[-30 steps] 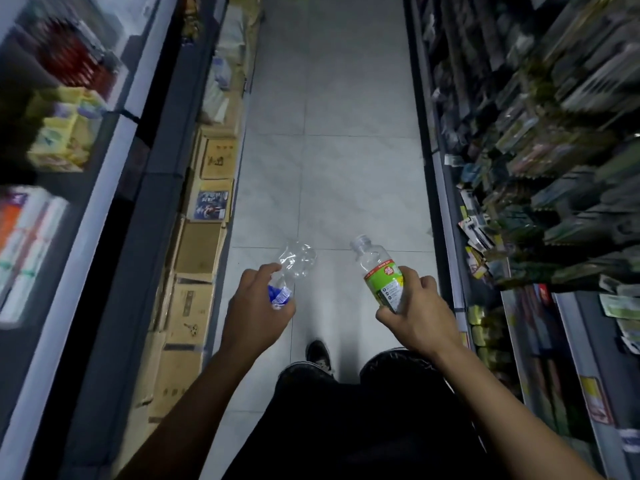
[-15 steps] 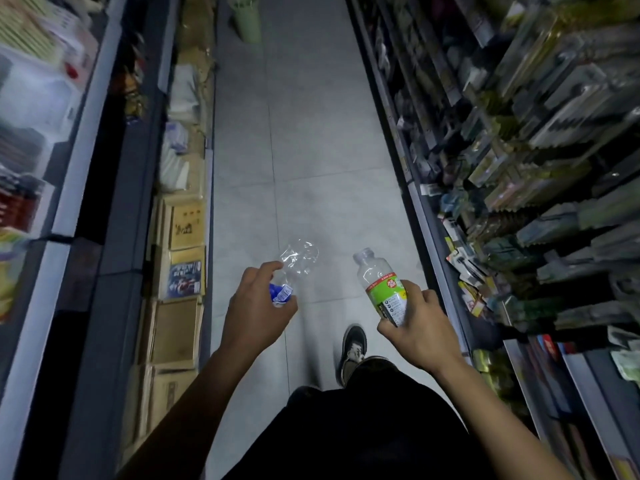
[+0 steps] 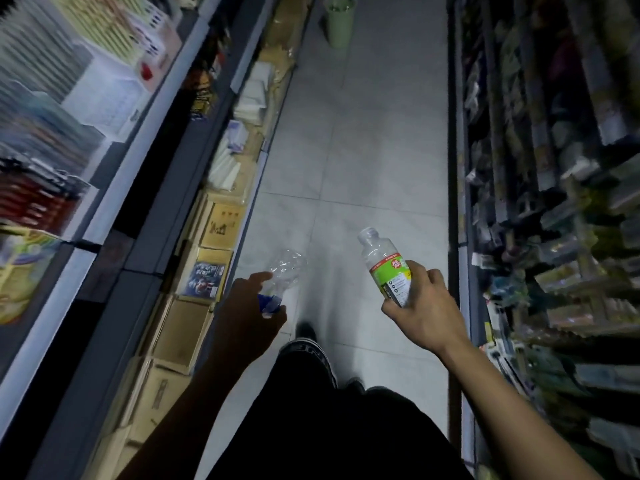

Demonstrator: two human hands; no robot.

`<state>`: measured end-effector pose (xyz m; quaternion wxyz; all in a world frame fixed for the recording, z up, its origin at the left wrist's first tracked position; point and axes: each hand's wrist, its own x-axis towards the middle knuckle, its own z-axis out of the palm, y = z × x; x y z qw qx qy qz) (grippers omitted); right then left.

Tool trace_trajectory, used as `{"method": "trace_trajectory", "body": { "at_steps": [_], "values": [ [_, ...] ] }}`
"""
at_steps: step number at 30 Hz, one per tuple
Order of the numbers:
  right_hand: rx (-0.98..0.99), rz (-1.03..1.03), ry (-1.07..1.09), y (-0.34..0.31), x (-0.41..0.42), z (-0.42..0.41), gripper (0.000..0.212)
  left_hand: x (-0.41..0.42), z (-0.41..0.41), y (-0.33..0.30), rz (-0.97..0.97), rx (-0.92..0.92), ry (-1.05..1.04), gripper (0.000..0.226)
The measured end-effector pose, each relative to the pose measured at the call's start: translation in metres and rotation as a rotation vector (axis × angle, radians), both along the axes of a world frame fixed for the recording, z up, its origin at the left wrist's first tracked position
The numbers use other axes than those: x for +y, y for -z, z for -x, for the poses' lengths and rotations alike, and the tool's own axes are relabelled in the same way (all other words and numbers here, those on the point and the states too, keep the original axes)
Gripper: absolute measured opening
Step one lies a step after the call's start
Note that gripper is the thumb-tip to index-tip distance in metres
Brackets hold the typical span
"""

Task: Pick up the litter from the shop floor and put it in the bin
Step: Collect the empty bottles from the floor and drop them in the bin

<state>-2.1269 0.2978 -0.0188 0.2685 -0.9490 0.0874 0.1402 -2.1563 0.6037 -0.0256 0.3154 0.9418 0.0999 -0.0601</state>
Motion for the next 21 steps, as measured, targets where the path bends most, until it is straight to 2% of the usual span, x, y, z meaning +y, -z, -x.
{"method": "trace_trajectory", "body": {
  "at_steps": [12,21],
  "values": [
    [0.030,0.042,-0.038,-0.002,0.034,-0.216,0.076,0.034,-0.218,0.003,0.036,-0.015,-0.054,0.058],
    [0.052,0.056,0.121,-0.007,0.017,-0.329,0.070,0.004,-0.398,-0.007,-0.017,0.005,0.125,0.056]
  ]
}}
